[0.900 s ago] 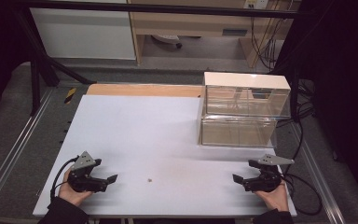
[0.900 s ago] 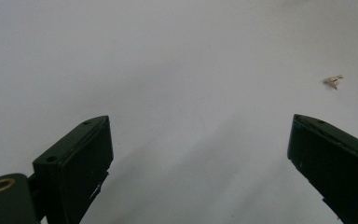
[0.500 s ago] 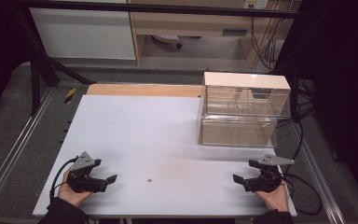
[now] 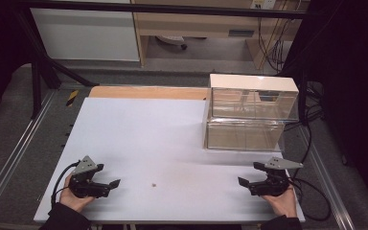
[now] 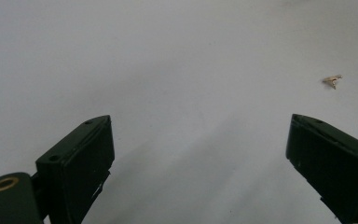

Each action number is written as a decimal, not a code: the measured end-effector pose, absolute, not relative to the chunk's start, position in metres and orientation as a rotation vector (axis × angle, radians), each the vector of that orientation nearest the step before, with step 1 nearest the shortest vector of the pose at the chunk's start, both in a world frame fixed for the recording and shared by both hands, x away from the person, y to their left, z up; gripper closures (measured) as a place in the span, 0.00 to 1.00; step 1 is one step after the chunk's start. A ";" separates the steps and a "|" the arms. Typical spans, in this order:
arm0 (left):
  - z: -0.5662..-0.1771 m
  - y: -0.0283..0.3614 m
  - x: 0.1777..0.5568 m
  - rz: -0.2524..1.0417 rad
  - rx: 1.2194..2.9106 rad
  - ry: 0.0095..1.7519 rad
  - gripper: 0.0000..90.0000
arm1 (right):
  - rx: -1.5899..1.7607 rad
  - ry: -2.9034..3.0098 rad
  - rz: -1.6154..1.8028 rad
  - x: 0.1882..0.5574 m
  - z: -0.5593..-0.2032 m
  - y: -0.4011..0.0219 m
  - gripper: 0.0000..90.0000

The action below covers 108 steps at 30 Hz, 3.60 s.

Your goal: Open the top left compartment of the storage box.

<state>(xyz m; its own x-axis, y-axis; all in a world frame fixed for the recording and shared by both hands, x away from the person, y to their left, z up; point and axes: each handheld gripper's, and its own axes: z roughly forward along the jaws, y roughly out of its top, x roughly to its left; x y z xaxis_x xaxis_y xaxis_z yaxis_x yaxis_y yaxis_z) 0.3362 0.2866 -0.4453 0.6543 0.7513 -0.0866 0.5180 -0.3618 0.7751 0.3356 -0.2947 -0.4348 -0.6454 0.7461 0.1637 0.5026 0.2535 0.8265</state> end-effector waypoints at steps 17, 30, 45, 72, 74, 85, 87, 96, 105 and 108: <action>-0.446 0.286 0.336 0.363 2.048 0.997 0.09 | 1.028 2.204 1.373 0.335 -0.406 -0.287 0.53; -0.446 0.286 0.336 0.369 2.049 0.997 0.09 | 1.006 2.113 1.404 0.341 -0.391 -0.287 0.81; -0.446 0.286 0.336 0.375 2.051 0.996 0.09 | 0.980 2.033 1.397 0.355 -0.371 -0.284 0.99; -0.446 0.287 0.337 0.380 2.050 1.000 0.09 | 1.037 1.878 1.394 0.384 -0.342 -0.288 1.00; -0.446 0.287 0.337 0.381 2.051 1.001 0.09 | 1.046 1.867 1.393 0.384 -0.340 -0.289 1.00; -0.446 0.287 0.337 0.383 2.052 0.999 0.09 | 1.066 1.822 1.394 0.388 -0.335 -0.292 1.00; -0.446 0.287 0.337 0.383 2.051 1.001 0.09 | 1.063 1.821 1.387 0.388 -0.335 -0.291 1.00; -0.446 0.286 0.337 0.383 2.051 1.001 0.09 | 1.065 1.814 1.388 0.387 -0.335 -0.292 1.00; -0.446 0.286 0.337 0.383 2.052 1.000 0.09 | 1.061 1.810 1.380 0.385 -0.334 -0.292 1.00; -0.446 0.286 0.337 0.384 2.052 1.000 0.09 | 1.060 1.810 1.379 0.385 -0.334 -0.292 1.00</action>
<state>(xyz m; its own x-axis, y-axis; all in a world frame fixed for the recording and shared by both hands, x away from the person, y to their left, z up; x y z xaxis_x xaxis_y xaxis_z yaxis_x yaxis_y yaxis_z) 0.3366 0.2865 -0.4459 0.6411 0.7641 -0.0713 0.5202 -0.3644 0.7724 0.3848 -0.2922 -0.3337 -0.4848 0.8746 -0.0064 0.2259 0.1323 0.9651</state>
